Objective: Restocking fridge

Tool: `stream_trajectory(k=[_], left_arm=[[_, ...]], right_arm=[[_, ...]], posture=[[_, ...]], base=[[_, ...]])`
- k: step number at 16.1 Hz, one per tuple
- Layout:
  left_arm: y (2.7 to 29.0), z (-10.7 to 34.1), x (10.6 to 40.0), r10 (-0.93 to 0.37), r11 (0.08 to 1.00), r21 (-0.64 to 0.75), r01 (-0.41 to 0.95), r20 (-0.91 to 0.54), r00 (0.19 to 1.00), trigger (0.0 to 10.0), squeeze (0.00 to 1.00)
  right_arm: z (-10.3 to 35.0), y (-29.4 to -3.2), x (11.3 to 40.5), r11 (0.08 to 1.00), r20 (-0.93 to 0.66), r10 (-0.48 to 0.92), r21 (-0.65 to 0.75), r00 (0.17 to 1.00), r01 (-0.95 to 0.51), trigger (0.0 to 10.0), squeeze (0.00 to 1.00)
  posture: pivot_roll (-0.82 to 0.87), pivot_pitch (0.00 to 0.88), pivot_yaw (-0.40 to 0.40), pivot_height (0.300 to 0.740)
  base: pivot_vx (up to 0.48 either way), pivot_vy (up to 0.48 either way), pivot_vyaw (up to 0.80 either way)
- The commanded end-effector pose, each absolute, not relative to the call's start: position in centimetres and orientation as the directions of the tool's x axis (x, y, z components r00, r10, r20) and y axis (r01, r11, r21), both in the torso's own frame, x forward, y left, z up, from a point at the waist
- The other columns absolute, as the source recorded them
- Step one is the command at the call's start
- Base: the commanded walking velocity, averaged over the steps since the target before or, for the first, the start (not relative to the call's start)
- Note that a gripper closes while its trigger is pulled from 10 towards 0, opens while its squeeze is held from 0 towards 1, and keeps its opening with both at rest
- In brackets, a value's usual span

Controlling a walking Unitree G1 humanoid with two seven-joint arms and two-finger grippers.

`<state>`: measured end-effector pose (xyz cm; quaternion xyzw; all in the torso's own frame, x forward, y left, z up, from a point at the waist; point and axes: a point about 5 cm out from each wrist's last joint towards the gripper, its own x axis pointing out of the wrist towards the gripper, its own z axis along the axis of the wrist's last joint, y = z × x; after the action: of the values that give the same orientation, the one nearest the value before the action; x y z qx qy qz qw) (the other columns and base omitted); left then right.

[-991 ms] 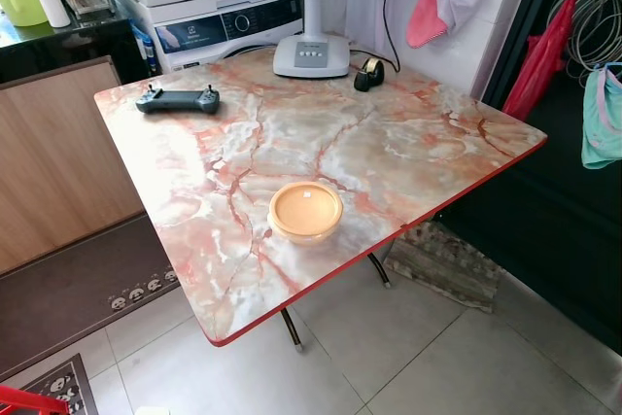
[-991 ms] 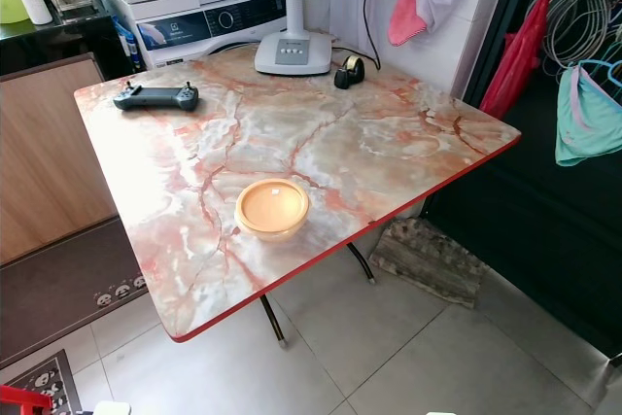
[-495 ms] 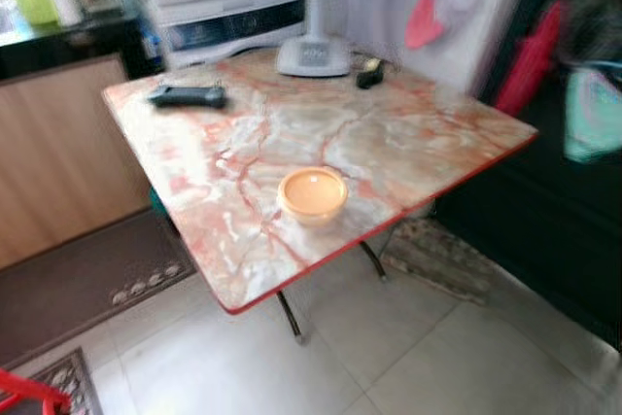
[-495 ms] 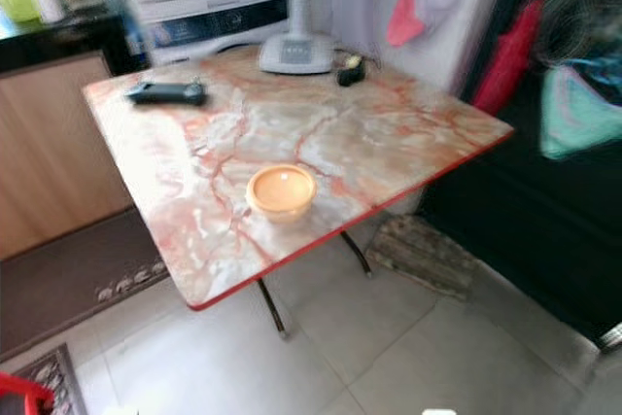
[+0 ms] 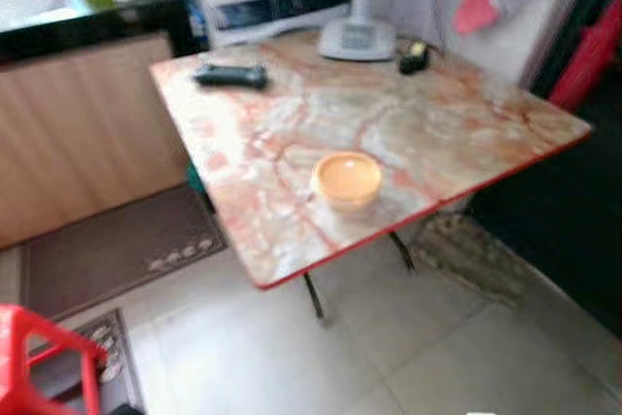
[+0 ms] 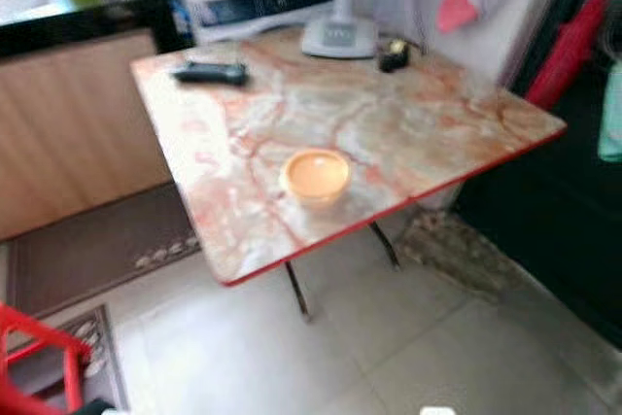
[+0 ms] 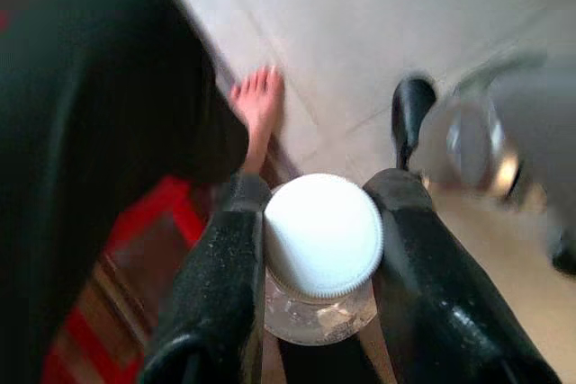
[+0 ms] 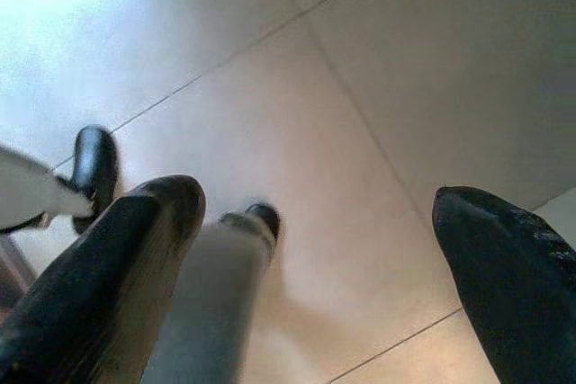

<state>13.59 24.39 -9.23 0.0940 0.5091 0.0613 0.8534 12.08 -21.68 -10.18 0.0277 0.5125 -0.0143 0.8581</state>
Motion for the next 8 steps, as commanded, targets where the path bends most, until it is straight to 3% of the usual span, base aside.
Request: stream_trajectory(k=[1,8], left_arm=[[24.45,-9.42,12.97,0.199,0.975,0.221,-0.006,-0.866,0.458,10.0,0.0],[24.57,-9.58,12.38,0.179,0.98,0.197,-0.004,-0.879,0.442,10.0,0.0]], right_arm=[[-10.3,-22.09,11.47,0.997,-0.889,-0.012,0.023,0.458,0.072,10.0,0.0],[-10.39,-21.82,11.41,0.998,-0.894,0.0,0.031,0.448,0.063,10.0,0.0]], posture=[[0.06,0.0,-0.026,0.74],[0.07,0.0,-0.021,0.74]], base=[[0.0,0.0,-0.8],[0.0,0.0,-0.8]])
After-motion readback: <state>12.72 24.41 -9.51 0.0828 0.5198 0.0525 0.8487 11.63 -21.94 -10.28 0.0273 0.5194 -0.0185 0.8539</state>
